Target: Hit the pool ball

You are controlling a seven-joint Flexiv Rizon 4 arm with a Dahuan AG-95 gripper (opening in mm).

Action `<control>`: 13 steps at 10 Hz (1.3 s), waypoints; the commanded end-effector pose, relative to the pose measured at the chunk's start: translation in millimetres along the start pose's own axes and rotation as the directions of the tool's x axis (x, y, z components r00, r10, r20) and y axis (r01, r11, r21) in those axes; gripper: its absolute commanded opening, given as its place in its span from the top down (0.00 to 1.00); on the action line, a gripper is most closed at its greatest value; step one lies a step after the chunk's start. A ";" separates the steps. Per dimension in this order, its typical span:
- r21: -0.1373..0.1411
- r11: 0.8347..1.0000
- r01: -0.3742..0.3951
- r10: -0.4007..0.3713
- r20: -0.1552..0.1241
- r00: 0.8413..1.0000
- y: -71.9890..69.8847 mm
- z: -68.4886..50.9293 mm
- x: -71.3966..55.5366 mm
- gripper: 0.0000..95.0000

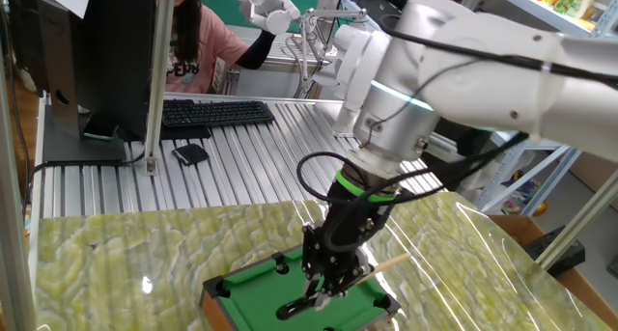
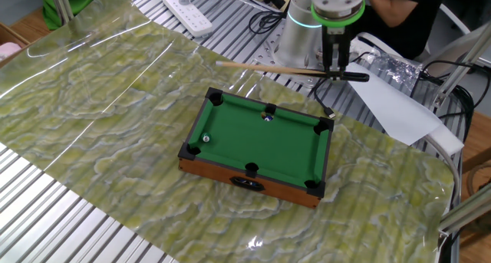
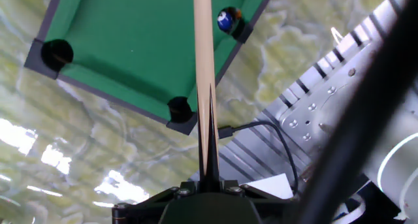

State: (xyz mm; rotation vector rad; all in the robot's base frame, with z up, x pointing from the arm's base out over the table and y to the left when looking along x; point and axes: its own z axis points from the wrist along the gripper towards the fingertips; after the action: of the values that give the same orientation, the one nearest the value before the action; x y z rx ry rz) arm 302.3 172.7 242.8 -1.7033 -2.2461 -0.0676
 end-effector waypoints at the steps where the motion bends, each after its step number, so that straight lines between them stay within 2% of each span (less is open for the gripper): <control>1: -0.010 1.000 -0.021 0.021 -0.001 1.000 3.1 1.4 -4.3 1.00; 3: -0.027 1.000 -0.013 0.013 0.005 1.000 4.0 6.0 -6.2 1.00; 6: -0.031 0.999 -0.022 0.022 0.005 1.000 4.9 10.0 -8.3 1.00; 8: -0.048 0.996 -0.076 0.076 0.005 0.997 5.0 12.8 -7.6 1.00; 10: -0.066 0.994 -0.084 0.085 0.009 0.996 5.0 19.8 -5.4 1.00; 13: -0.063 0.993 -0.098 0.100 0.021 0.995 6.5 30.7 -7.9 1.00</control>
State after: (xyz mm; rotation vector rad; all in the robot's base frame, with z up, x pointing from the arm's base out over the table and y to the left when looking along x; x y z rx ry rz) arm 300.3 172.2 211.3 -1.8555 -2.1948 -0.0979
